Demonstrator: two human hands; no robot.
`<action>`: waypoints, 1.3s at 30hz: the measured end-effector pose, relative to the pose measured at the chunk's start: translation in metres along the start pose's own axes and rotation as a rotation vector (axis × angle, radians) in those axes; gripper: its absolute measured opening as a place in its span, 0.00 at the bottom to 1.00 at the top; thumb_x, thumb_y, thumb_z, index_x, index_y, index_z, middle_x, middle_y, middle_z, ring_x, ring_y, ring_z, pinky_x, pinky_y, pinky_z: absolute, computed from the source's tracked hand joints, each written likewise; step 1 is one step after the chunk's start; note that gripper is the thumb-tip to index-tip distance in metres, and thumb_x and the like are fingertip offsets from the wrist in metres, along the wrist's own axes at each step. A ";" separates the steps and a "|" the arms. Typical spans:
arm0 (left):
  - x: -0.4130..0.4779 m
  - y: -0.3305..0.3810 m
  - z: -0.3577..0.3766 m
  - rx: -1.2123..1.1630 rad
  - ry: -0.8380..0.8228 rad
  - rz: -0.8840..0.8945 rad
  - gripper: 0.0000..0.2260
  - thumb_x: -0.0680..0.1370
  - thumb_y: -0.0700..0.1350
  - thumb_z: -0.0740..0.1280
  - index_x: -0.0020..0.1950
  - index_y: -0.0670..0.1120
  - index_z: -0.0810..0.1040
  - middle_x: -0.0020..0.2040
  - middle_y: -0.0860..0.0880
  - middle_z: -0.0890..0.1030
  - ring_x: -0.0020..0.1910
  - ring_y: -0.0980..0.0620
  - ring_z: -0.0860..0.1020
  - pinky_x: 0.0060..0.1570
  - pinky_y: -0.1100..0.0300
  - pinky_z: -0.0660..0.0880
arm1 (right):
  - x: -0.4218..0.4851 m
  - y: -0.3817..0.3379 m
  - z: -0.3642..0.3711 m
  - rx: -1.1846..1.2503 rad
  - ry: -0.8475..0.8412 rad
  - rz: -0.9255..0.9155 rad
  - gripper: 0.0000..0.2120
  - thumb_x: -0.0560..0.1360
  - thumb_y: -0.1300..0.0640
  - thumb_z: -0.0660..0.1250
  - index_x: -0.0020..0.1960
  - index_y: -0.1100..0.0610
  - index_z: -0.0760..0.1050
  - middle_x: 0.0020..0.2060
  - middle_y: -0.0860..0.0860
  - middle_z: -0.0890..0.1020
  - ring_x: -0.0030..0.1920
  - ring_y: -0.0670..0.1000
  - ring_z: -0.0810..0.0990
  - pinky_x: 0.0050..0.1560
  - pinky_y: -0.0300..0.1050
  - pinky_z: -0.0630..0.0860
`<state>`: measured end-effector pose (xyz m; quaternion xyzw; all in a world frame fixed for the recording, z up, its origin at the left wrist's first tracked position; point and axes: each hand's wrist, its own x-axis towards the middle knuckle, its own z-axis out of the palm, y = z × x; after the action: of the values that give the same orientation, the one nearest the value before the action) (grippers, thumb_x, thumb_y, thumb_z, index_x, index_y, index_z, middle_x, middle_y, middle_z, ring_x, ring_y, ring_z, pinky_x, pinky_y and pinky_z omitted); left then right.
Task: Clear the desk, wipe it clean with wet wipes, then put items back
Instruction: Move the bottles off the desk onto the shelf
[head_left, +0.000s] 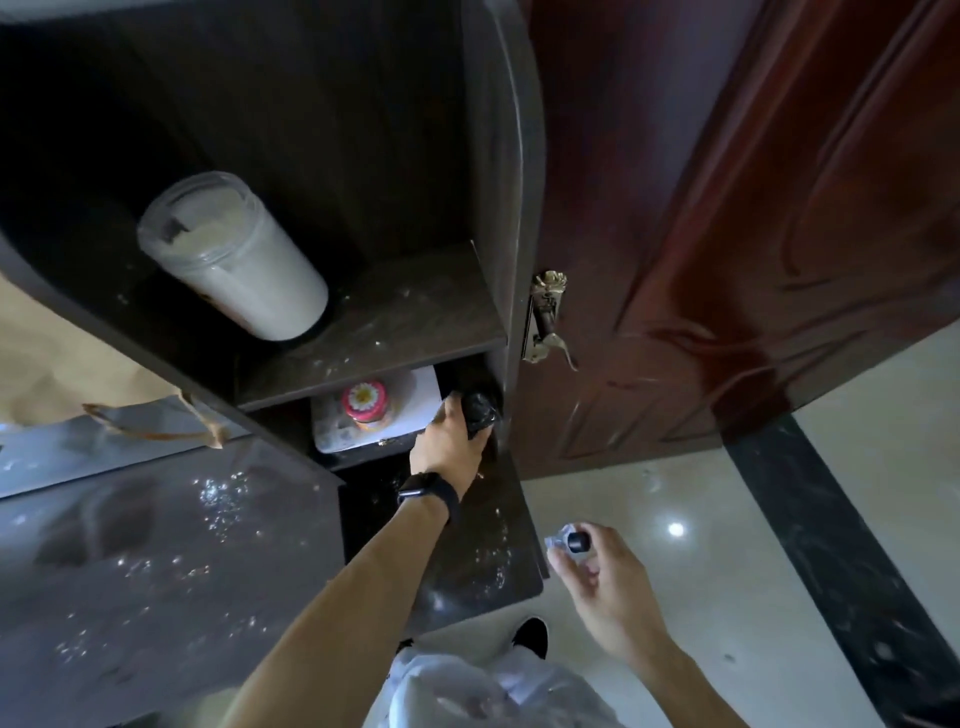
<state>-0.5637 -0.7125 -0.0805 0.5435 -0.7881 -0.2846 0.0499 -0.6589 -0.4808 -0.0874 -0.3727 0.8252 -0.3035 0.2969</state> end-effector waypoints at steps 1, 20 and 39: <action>0.003 0.003 0.003 0.034 -0.013 -0.001 0.27 0.79 0.56 0.65 0.74 0.47 0.63 0.63 0.42 0.78 0.56 0.36 0.79 0.50 0.46 0.78 | 0.002 0.002 -0.002 0.007 -0.003 -0.008 0.14 0.77 0.46 0.69 0.59 0.51 0.76 0.48 0.45 0.79 0.42 0.40 0.79 0.40 0.25 0.70; -0.047 0.003 0.042 0.237 -0.023 0.090 0.33 0.79 0.51 0.62 0.80 0.54 0.49 0.80 0.55 0.44 0.64 0.42 0.73 0.44 0.48 0.80 | 0.021 0.027 -0.005 -0.012 -0.119 -0.071 0.18 0.77 0.44 0.68 0.62 0.53 0.76 0.53 0.48 0.79 0.42 0.41 0.79 0.42 0.24 0.70; 0.018 0.029 0.013 0.196 -0.129 -0.026 0.41 0.73 0.39 0.66 0.81 0.51 0.49 0.81 0.54 0.45 0.65 0.39 0.74 0.51 0.48 0.78 | -0.003 0.051 -0.015 0.016 0.068 -0.029 0.15 0.75 0.48 0.72 0.58 0.55 0.78 0.47 0.47 0.79 0.39 0.43 0.79 0.41 0.24 0.68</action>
<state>-0.5997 -0.7161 -0.0812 0.5367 -0.8065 -0.2411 -0.0578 -0.6902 -0.4466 -0.1141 -0.3715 0.8269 -0.3269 0.2672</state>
